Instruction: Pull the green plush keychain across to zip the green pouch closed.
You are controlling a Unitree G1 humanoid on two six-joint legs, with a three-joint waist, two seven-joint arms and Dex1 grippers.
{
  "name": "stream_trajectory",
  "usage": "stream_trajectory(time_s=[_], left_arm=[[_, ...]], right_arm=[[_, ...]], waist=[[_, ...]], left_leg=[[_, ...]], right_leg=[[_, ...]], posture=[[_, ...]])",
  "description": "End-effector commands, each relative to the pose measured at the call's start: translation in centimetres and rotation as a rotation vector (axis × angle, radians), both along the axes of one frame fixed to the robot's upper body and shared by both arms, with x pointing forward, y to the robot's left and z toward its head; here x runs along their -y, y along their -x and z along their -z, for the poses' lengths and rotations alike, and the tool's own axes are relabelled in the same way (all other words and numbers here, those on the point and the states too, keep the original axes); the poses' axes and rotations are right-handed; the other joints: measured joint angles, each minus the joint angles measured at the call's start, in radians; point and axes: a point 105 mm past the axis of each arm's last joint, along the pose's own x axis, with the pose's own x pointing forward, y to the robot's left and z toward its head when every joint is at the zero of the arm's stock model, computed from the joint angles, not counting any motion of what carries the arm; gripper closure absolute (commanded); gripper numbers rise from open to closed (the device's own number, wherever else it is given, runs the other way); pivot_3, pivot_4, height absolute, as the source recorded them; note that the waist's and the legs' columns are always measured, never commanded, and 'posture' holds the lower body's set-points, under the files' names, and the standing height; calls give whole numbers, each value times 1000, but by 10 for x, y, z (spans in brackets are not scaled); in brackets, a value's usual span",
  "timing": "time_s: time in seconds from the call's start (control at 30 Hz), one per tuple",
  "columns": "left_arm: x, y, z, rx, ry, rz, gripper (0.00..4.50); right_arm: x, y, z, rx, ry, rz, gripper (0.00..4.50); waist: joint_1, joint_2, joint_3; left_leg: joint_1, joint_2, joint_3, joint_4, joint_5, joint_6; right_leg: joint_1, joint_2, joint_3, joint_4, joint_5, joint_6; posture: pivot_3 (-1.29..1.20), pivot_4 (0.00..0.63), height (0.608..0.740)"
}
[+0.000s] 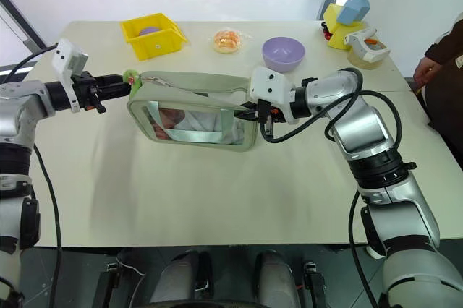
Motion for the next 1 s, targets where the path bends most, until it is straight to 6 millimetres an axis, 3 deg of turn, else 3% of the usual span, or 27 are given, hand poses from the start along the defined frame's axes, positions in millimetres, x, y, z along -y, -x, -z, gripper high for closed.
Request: stream_trajectory(time_s=[0.03,0.17,0.27,0.4,0.53,0.63,0.83,0.87,1.0], left_arm=[[-1,4,-39,89,32,19,4475],[7,16,-68,110,101,91,4475],[26,30,-79,96,100,212,4475],[62,32,-58,81,-1,313,4475],[81,24,-49,125,-33,305,4475],[84,22,-55,158,-31,294,3410],[67,21,-78,208,-82,226,341],[63,23,-81,211,-95,224,94],[41,46,-88,168,-152,225,94]], right_arm=[[-3,-1,-12,47,-13,-6,4500],[0,-4,-10,51,-8,5,4500],[3,-10,-9,60,1,18,4500],[3,-16,-10,70,-2,25,4500],[1,-18,-11,73,-12,29,4500],[1,-19,-10,71,-14,37,4500],[3,-21,-9,69,-18,48,4500],[3,-21,-9,69,-18,48,4500],[4,-23,-9,70,-22,50,4500]], waist=[[0,0,0],[-1,0,0],[-2,0,0],[3,0,0],[2,0,0],[-5,0,0],[-1,0,0],[-2,0,0],[-5,0,0]], left_leg=[[0,0,0,0,0,0],[0,0,0,0,0,0],[0,0,0,0,0,0],[1,0,-1,1,0,0],[2,0,-1,1,0,0],[2,0,-1,0,0,0],[2,0,-1,1,0,0],[2,0,-1,0,0,0],[2,0,-1,0,0,0]], right_leg=[[0,0,0,0,0,0],[0,0,0,0,0,0],[0,0,0,0,0,0],[2,0,0,0,0,0],[4,0,0,-1,0,0],[3,0,0,-1,0,0],[3,0,0,0,0,0],[3,0,0,0,0,0],[2,0,0,0,0,0]], posture=[[0,150,739],[0,150,739],[0,150,739],[0,150,739],[0,150,739],[0,150,739],[0,150,739],[0,150,739],[0,150,739]])
